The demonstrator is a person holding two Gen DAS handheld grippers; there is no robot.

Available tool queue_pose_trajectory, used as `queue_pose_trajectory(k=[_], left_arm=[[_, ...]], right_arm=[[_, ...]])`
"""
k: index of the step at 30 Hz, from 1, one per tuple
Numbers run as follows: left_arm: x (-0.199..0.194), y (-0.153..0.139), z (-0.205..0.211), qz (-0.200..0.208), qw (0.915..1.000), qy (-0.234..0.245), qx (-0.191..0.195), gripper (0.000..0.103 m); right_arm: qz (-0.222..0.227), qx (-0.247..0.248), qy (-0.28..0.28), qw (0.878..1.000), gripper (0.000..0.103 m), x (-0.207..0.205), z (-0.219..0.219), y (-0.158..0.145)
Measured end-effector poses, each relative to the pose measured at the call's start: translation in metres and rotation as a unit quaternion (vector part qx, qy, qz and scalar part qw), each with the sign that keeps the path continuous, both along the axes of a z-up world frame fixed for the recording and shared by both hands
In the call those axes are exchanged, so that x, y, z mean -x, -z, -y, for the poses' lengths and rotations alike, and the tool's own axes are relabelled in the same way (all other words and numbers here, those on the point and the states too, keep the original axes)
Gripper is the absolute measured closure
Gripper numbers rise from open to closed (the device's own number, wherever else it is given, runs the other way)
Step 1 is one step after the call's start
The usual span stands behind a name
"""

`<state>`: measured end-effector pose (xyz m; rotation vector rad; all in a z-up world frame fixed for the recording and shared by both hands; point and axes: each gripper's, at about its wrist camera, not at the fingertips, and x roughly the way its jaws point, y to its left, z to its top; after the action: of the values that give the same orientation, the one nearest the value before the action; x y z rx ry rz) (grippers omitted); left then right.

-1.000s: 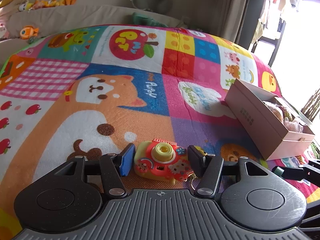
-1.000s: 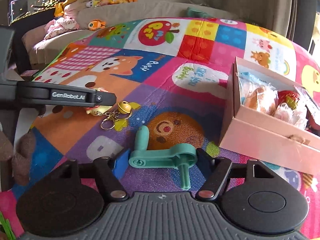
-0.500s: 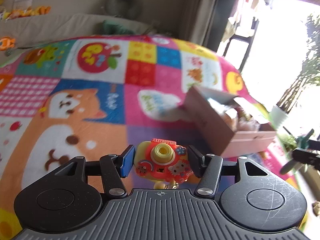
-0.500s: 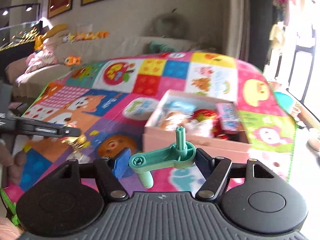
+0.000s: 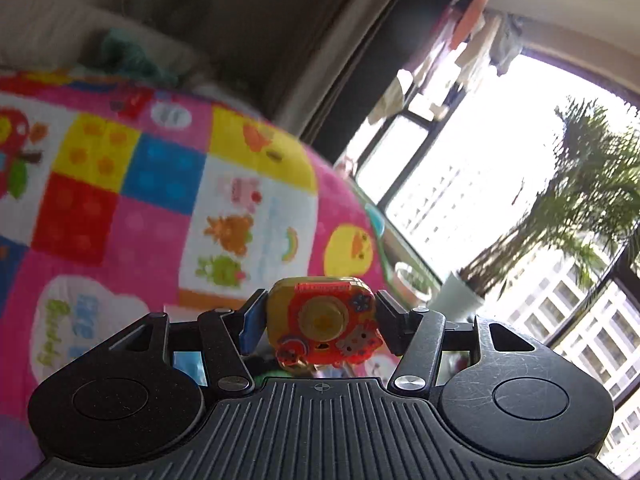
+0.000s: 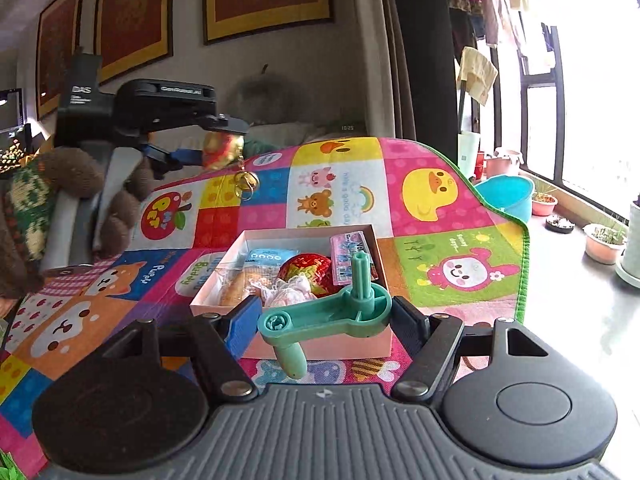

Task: Organize objects
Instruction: 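Grasp the mint-green crank with the right gripper and carry it over the box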

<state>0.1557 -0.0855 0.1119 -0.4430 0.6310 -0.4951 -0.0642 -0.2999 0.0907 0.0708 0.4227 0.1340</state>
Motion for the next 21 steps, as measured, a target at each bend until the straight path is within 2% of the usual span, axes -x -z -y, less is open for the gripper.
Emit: queue_pose_trajectory(k=[2, 3, 4, 6, 9, 12, 15, 21], left_arm=[[-0.015, 0.024, 0.016, -0.046, 0.9978, 0.01, -0.046, 0.042], [-0.018, 0.037, 0.019, -0.055, 0.9961, 0.008, -0.069, 0.042], [-0.016, 0.042, 0.019, -0.047, 0.9959, 0.004, -0.076, 0.043], [-0.009, 0.043, 0.01, -0.013, 0.9979, 0.001, -0.064, 0.043], [0.01, 0.029, -0.022, 0.038, 0.9991, -0.013, -0.014, 0.043], [0.033, 0.013, -0.045, 0.077, 0.9969, -0.016, -0.003, 0.043], [0.066, 0.01, -0.066, 0.085, 0.9959, 0.001, -0.031, 0.043], [0.117, 0.052, -0.094, 0.042, 0.9963, 0.031, -0.069, 0.043]], right_arm=[[-0.008, -0.003, 0.007, 1.0, 0.032, -0.008, 0.004, 0.004], [-0.01, -0.003, 0.01, 1.0, 0.032, -0.01, 0.006, 0.006], [-0.011, -0.002, 0.013, 1.0, 0.032, -0.013, 0.007, 0.007], [-0.012, -0.001, 0.016, 1.0, 0.032, -0.015, 0.009, 0.007], [-0.015, -0.008, 0.017, 1.0, 0.032, -0.019, 0.01, 0.003], [-0.021, -0.029, 0.014, 0.999, 0.032, -0.028, 0.013, -0.006], [-0.025, -0.064, 0.0, 0.998, 0.032, -0.047, 0.017, -0.023], [-0.051, -0.144, -0.029, 0.988, 0.032, -0.11, 0.015, -0.06]])
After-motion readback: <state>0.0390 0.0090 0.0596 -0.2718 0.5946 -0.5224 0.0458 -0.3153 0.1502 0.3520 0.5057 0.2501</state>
